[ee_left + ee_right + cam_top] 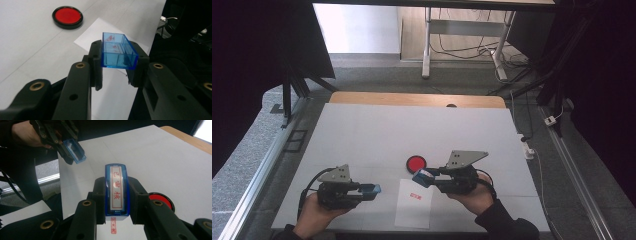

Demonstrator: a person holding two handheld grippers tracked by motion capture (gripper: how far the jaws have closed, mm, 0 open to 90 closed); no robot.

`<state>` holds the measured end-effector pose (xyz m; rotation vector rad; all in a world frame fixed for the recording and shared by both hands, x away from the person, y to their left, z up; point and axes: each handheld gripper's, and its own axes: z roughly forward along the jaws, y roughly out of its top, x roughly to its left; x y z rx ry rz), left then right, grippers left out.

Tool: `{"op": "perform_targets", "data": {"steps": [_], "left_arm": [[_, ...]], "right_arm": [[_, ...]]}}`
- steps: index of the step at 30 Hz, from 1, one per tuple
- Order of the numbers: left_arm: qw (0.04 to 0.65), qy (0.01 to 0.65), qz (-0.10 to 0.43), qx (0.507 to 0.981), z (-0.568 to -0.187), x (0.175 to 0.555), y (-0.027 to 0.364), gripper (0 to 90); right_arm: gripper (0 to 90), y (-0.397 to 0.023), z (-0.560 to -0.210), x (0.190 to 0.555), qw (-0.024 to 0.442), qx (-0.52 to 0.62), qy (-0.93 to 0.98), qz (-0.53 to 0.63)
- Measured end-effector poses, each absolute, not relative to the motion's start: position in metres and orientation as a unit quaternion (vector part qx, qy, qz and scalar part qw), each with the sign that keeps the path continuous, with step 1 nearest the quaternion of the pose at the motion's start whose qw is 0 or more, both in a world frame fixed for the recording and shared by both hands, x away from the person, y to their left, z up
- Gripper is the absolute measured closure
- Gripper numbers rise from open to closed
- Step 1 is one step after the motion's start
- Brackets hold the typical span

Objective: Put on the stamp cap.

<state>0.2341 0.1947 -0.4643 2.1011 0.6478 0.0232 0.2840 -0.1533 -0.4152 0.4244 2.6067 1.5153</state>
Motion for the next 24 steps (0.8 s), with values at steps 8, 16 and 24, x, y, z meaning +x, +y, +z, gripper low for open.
{"op": "perform_targets", "data": {"steps": [8, 16, 24], "left_arm": [[0.464, 0.221, -0.018, 0.858, -0.465, 0.250, 0.174, 67.8], [0.483, 0.183, -0.035, 0.856, -0.463, 0.263, 0.156, 67.8], [0.489, 0.156, -0.049, 0.857, -0.463, 0.273, 0.140, 67.8]], "right_arm": [[71.2, -0.152, -0.415, 0.285, 0.032, 0.138, 0.855, 0.498], [71.1, -0.152, -0.412, 0.286, 0.019, 0.135, 0.852, 0.506], [71.2, -0.153, -0.410, 0.287, 0.015, 0.132, 0.850, 0.510]]}}
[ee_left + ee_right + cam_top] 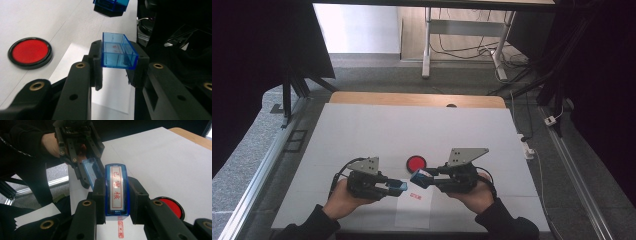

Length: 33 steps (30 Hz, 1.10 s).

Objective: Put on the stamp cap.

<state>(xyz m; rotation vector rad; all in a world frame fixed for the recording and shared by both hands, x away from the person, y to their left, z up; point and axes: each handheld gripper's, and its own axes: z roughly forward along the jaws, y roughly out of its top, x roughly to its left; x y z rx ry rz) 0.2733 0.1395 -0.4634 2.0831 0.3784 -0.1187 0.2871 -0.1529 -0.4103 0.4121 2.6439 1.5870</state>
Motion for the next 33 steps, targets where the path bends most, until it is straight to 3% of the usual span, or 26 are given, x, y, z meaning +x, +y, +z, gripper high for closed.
{"op": "perform_targets", "data": {"steps": [21, 33], "left_arm": [[0.485, 0.078, -0.089, 0.866, -0.469, 0.294, 0.104, 67.9], [0.486, 0.062, -0.098, 0.866, -0.474, 0.295, 0.106, 67.9]], "right_arm": [[71.2, -0.154, -0.406, 0.287, 0.001, 0.109, 0.848, 0.518], [71.2, -0.148, -0.410, 0.284, -0.014, 0.090, 0.854, 0.512]]}}
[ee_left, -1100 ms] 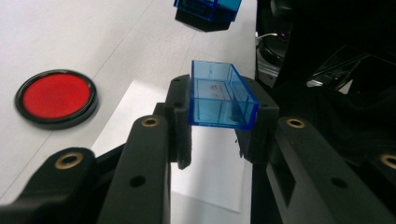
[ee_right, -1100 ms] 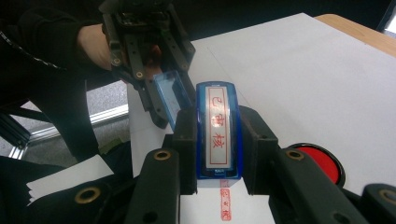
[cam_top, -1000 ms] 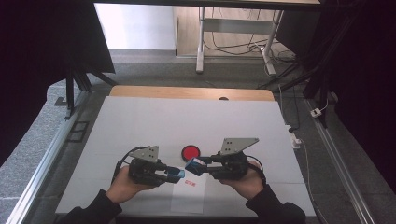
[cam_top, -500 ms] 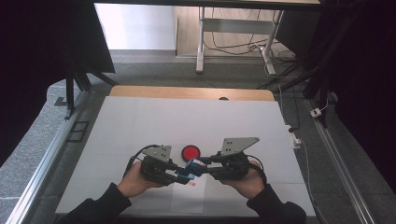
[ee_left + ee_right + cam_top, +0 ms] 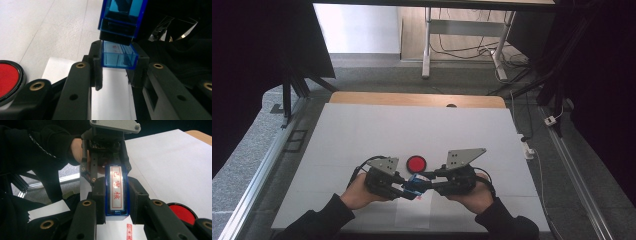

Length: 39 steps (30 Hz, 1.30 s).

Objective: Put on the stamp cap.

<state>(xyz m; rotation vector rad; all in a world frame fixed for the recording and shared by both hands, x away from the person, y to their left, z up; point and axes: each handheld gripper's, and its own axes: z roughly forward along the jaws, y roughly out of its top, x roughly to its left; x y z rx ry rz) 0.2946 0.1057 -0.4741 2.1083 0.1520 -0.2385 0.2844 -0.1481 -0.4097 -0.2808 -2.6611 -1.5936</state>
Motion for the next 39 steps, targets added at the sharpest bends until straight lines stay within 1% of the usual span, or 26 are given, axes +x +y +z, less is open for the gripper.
{"op": "perform_targets", "data": {"steps": [24, 39], "left_arm": [[0.486, 0.036, -0.094, 0.868, -0.4761, 0.2929, 0.1070, 68.0], [0.499, 0.021, -0.095, 0.861, -0.4744, 0.2925, 0.1094, 68.3]], "right_arm": [[71.2, -0.1424, -0.4138, 0.2819, 0.025, -0.073, -0.859, -0.506], [71.2, -0.1403, -0.4144, 0.2800, 0.025, -0.064, -0.858, -0.509]]}}
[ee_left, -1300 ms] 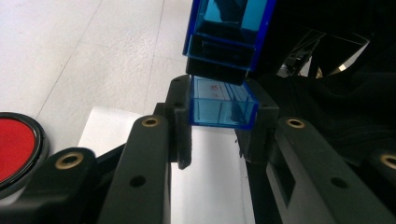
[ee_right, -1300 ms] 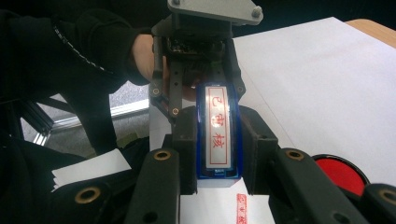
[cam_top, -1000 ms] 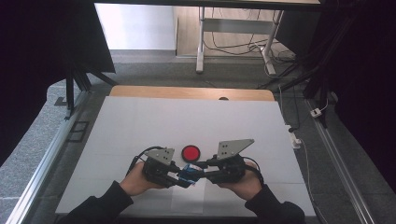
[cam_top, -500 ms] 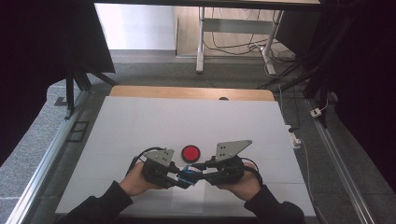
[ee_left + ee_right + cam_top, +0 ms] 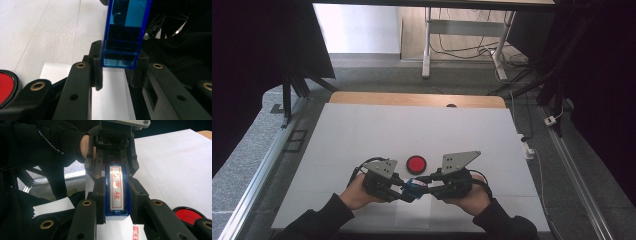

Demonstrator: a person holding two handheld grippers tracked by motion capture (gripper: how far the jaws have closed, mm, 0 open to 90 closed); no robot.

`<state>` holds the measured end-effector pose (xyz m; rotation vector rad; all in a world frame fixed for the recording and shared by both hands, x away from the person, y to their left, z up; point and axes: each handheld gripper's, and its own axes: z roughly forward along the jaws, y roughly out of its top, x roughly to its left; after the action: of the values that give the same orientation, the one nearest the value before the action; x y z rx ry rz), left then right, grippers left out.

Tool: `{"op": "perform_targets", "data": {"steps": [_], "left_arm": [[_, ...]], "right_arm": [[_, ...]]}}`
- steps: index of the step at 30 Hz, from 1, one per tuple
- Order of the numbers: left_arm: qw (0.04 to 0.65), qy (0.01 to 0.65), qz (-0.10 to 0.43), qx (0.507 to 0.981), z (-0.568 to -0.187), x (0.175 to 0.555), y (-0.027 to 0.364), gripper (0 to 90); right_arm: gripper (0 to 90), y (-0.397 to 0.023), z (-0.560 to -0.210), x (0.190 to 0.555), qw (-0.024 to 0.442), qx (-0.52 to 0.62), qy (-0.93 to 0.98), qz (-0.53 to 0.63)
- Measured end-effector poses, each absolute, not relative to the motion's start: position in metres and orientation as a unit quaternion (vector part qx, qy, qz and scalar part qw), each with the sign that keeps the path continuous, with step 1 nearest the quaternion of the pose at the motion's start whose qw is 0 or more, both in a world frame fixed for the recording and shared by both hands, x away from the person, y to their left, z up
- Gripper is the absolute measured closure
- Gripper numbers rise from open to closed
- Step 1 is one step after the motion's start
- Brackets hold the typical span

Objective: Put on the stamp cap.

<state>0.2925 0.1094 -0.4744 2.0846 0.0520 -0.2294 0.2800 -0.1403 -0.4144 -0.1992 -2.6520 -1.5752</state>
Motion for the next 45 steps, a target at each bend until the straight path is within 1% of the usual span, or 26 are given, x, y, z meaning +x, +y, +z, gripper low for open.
{"op": "perform_targets", "data": {"steps": [7, 12, 14, 20, 26, 29, 31, 34, 45], "left_arm": [[0.507, 0.010, -0.083, 0.858, -0.4719, 0.2906, 0.1114, 68.5], [0.528, 0.016, -0.091, 0.844, -0.4699, 0.2912, 0.1140, 68.6], [0.527, 0.016, -0.089, 0.845, -0.4686, 0.2910, 0.1141, 68.6], [0.526, 0.017, -0.087, 0.846, -0.4704, 0.2913, 0.1141, 68.5], [0.519, 0.029, -0.087, 0.850, -0.4724, 0.2925, 0.1124, 67.0], [0.516, 0.034, -0.084, 0.852, -0.4733, 0.2916, 0.1105, 64.7], [0.512, 0.037, -0.079, 0.854, -0.4737, 0.2906, 0.1092, 59.7], [0.503, 0.044, -0.075, 0.860, -0.4751, 0.2904, 0.1083, 55.2], [0.484, 0.078, -0.057, 0.870, -0.4749, 0.2888, 0.1084, 44.2]], "right_arm": [[71.3, -0.1411, -0.4160, 0.2805, 0.035, -0.067, -0.850, -0.521], [71.3, -0.1433, -0.4165, 0.2814, 0.039, -0.071, -0.839, -0.538], [71.3, -0.1442, -0.4164, 0.2820, 0.042, -0.073, -0.834, -0.545], [71.3, -0.1436, -0.4171, 0.2819, 0.040, -0.073, -0.835, -0.543], [71.2, -0.1420, -0.4164, 0.2810, 0.026, -0.071, -0.842, -0.534], [71.2, -0.1416, -0.4172, 0.2812, 0.022, -0.071, -0.847, -0.527], [71.2, -0.1409, -0.4177, 0.2810, 0.017, -0.072, -0.849, -0.522], [71.2, -0.1419, -0.4166, 0.2814, 0.014, -0.073, -0.847, -0.527], [71.2, -0.1445, -0.4152, 0.2822, 0.006, -0.082, -0.847, -0.525]]}}
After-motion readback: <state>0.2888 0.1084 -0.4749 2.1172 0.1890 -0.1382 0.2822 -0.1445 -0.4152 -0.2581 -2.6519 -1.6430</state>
